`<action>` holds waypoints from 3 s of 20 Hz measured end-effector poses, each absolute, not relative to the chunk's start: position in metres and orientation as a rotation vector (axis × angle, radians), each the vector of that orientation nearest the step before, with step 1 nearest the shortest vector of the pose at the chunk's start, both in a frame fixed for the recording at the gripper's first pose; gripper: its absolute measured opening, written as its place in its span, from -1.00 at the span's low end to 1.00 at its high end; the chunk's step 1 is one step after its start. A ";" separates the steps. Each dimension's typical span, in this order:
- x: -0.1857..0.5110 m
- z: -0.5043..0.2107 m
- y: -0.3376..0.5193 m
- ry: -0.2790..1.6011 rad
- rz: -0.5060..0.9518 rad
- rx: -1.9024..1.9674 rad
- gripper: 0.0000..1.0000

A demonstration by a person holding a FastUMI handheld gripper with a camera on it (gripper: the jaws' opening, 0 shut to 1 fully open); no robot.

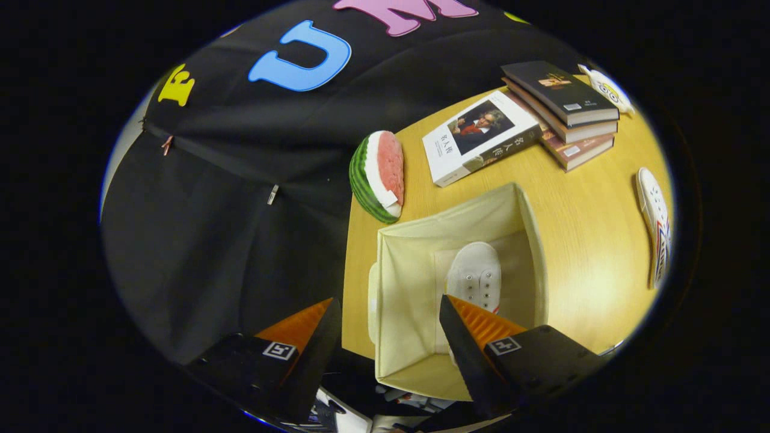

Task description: Open the storage box then place both shoes into the box .Put the left shoe in first, then the right shoe, with the right side of both shoes facing outward in a uniform manner.

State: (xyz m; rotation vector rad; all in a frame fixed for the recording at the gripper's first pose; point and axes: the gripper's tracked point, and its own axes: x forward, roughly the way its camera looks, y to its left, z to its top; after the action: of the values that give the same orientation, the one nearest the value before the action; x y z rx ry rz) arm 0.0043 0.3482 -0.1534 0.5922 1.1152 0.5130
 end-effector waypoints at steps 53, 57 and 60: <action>0.047 -0.383 -0.069 1.344 0.132 0.393 -0.09; 0.047 -0.377 -0.074 1.343 0.113 0.533 -0.54; 0.042 -0.377 -0.068 1.346 0.098 0.667 -0.82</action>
State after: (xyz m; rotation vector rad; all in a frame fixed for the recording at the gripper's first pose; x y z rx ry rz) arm 0.0419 -0.0683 -0.3774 0.6669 1.3456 0.0977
